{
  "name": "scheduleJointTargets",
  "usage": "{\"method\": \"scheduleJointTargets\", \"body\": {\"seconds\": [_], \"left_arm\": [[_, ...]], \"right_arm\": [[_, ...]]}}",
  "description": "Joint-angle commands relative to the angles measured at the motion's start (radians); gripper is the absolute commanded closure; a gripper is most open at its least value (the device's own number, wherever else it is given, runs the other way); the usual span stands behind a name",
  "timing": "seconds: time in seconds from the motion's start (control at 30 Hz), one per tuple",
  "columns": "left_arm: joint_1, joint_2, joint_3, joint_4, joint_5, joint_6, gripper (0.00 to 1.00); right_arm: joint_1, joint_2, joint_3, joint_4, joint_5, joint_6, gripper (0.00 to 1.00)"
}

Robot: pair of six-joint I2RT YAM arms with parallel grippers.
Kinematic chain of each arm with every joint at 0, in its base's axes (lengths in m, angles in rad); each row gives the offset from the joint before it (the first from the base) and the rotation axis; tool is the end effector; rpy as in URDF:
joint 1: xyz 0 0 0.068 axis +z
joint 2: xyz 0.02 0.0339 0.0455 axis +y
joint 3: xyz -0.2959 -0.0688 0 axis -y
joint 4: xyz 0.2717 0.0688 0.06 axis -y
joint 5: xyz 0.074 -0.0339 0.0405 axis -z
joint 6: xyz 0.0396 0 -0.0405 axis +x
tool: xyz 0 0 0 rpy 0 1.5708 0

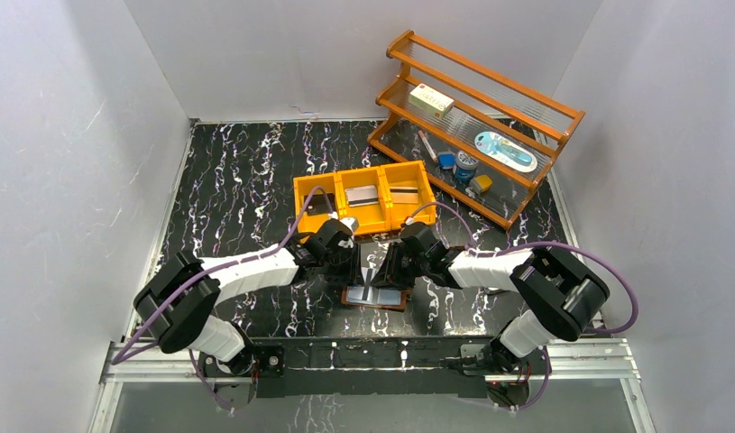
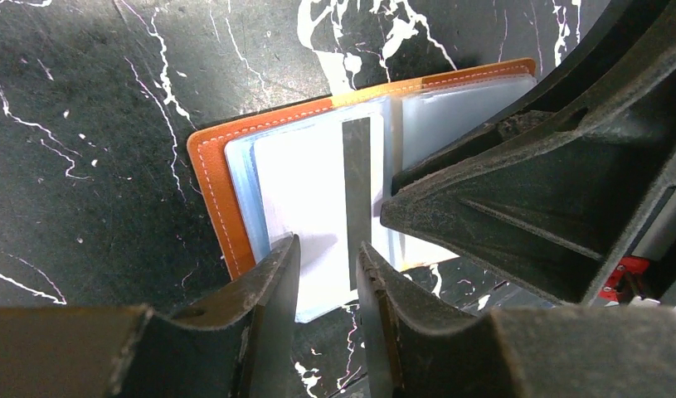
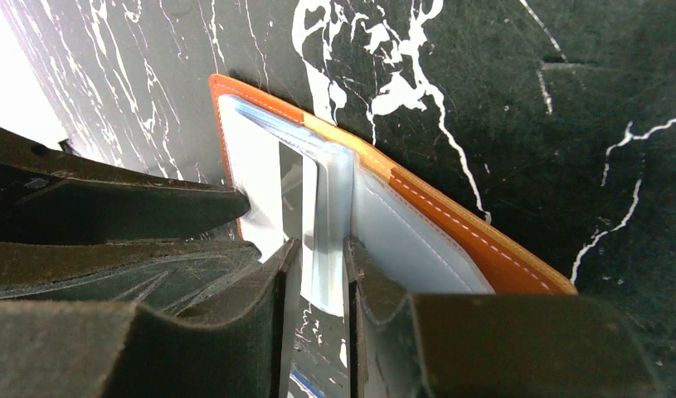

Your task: Take the credit cards out of the card holder

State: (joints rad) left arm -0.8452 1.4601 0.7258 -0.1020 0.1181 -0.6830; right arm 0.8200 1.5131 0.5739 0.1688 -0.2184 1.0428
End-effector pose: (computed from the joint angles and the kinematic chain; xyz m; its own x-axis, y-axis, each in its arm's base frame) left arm 0.1990 -0.2314 0.1860 -0.8839 0.0521 -0.4647 0.3061 0.8157 -0.4908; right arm 0.1934 0.2198 0.1466 -0.9476 0.2206 -0.2312 -0.0026 0.7181 0.6959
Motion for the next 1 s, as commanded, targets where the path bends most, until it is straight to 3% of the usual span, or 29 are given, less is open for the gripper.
{"method": "scheduleJointTargets", "body": {"seconds": [0.0,0.33,0.97], "left_arm": [[0.005,-0.062,-0.018,-0.01,-0.013,-0.003,0.69],[0.006,-0.11,-0.005,-0.068,-0.095,0.014,0.66],[0.005,-0.025,-0.04,0.026,0.027,-0.004,0.75]], "right_arm": [[0.001,-0.001,-0.007,0.029,0.019,0.018,0.67],[0.001,0.004,0.005,0.014,0.012,0.011,0.67],[0.001,0.026,0.013,0.099,-0.051,0.043,0.68]]}}
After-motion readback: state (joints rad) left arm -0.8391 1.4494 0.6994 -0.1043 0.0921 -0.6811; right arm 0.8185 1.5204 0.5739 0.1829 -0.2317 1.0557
